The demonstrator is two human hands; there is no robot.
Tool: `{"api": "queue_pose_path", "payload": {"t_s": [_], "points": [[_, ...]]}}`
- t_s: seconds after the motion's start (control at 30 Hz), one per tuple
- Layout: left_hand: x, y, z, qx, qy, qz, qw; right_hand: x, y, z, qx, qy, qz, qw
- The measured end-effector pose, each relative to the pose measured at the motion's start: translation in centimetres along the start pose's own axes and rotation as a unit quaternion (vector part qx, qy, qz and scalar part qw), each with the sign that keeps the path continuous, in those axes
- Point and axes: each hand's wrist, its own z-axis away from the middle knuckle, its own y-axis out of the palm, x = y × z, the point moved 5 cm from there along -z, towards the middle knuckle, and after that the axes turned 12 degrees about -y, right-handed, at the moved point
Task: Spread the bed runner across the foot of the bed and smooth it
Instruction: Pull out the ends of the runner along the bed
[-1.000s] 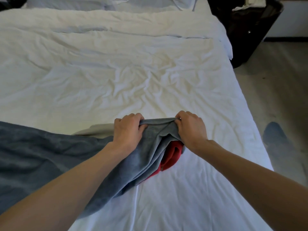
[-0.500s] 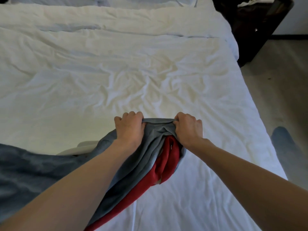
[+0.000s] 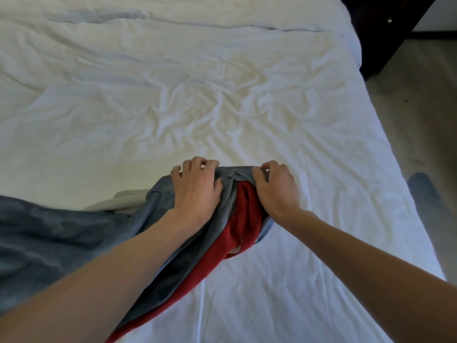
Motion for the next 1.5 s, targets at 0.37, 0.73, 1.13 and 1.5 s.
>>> {"api": "queue_pose_path", "payload": {"t_s": [0.37,0.73,1.13,1.5], "points": [[-0.4,-1.5,8.1,-0.018,0.015,0.057,0.998,-2.0,1.0,10.2,0.01,0.029,-0.037,0.999],[-1.0,-1.0,15.9,-0.036,0.034,0.01,0.999,-2.0,2.5,12.8,0.128,0.084,-0.02,0.988],[-3.8,-0.5,20.2,-0.075,0.052,-0.038,0.995,-2.5,-1.0,14.5,0.103,0.012,-0.057,0.993],[-5.5,-2.5,25.3,-0.103,0.008,-0.005,0.995,-3.3,-7.2,19.0,0.095,-0.048,-0.08,0.991]]}}
